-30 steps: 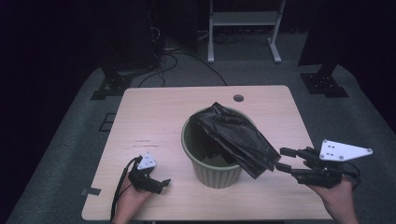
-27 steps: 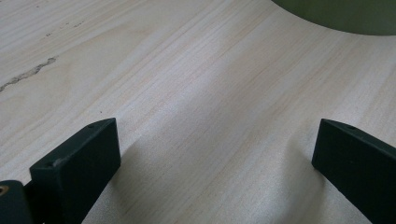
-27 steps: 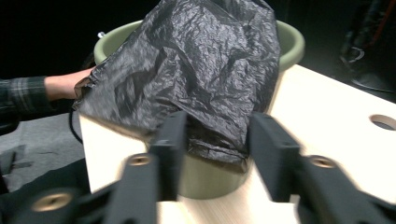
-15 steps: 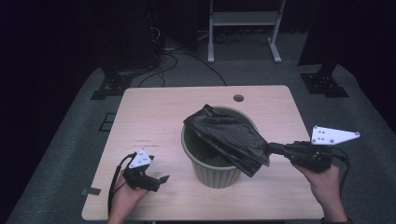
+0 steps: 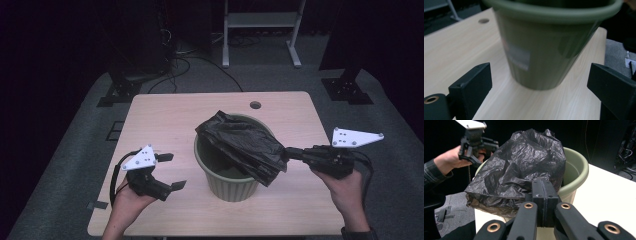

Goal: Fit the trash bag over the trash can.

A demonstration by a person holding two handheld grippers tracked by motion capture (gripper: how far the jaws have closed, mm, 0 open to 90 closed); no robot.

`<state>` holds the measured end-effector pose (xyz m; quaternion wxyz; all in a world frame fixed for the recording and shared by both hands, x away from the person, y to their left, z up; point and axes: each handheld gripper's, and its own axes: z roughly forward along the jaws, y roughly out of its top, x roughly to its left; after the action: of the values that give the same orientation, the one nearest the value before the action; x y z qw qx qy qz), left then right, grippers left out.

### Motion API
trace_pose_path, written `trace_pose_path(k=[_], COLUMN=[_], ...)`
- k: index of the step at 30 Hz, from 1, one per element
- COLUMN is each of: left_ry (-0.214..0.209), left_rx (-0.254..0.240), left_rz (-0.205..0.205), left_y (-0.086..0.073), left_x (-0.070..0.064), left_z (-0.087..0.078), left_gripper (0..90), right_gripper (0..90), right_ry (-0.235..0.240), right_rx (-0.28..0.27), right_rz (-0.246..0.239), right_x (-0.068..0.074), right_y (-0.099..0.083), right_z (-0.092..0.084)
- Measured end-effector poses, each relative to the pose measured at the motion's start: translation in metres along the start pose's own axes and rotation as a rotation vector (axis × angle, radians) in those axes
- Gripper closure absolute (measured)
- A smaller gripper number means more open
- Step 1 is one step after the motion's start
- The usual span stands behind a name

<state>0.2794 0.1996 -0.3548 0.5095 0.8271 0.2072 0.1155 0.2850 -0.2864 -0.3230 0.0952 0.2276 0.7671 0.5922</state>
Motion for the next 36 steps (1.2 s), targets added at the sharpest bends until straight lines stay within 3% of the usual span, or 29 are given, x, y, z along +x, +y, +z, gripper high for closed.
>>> trace_pose_path(k=[3,5,6,9,11,19,24,30,36], left_ry=[-0.002,-0.022,-0.036,-0.055,-0.081,-0.143,-0.183,-0.202,-0.233], left_rx=[-0.029,-0.053,-0.071,-0.076,-0.081,-0.096,-0.097,-0.094,-0.111], left_rz=[0.022,0.029,0.053,0.073,0.112,0.18,0.207,0.208,0.196], left_y=[0.019,0.032,0.044,0.056,0.073,0.102,0.113,0.117,0.114], left_x=[-0.004,-0.006,-0.009,-0.012,-0.019,-0.034,-0.04,-0.042,-0.038], left_z=[0.0,0.002,0.005,0.01,0.017,0.042,0.059,0.071,0.077], left_gripper=[7.0,11.1,11.9,14.5,14.7,18.1,20.4,22.0,34.6], right_gripper=[89.9,89.9,89.9,89.9,89.9,90.0,90.0,89.9,90.0], right_ry=[0.004,0.005,0.006,0.008,0.01,0.022,0.033,0.059,0.084], right_rx=[0.002,0.008,0.01,0.018,0.02,0.017,0.012,0.018,0.027], right_rz=[0.002,0.0,-0.002,0.01,0.009,0.014,0.018,0.016,0.012], right_x=[0.0,0.0,0.0,-0.001,-0.002,-0.003,-0.004,-0.004,-0.002], right_y=[0.002,0.003,0.004,0.006,0.007,0.017,0.027,0.036,0.041], right_z=[0.001,0.002,0.003,0.005,0.007,0.017,0.027,0.045,0.061])
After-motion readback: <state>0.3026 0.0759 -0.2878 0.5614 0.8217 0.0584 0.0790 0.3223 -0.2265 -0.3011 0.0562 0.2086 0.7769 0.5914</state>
